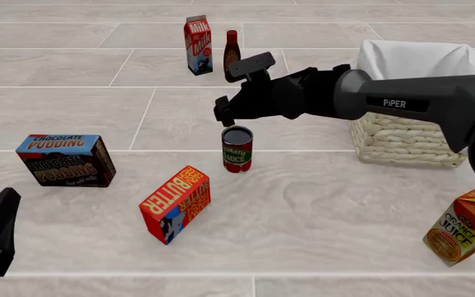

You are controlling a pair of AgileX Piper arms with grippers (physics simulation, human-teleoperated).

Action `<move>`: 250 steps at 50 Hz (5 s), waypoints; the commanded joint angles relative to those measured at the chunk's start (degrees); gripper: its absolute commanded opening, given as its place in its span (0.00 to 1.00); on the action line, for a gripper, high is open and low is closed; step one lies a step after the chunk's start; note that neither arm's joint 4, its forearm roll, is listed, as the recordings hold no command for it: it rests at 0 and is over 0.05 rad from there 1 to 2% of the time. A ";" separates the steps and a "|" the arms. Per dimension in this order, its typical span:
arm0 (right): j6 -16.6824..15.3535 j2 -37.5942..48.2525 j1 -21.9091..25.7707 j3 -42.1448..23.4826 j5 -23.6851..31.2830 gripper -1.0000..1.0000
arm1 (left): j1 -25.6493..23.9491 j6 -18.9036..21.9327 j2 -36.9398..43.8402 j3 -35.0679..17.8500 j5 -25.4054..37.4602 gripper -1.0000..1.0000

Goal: Pick the tomato sauce and place it in the basket.

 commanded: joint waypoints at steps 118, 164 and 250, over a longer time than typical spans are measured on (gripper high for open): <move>0.11 4.08 0.49 2.12 -2.49 1.00 | 0.00 0.00 0.00 0.00 0.00 1.00; 0.13 5.99 0.14 1.01 -2.45 1.00 | 0.00 0.00 0.00 0.00 0.00 1.00; 0.25 8.86 -0.45 1.04 -3.14 1.00 | 0.00 0.00 0.00 0.00 0.00 1.00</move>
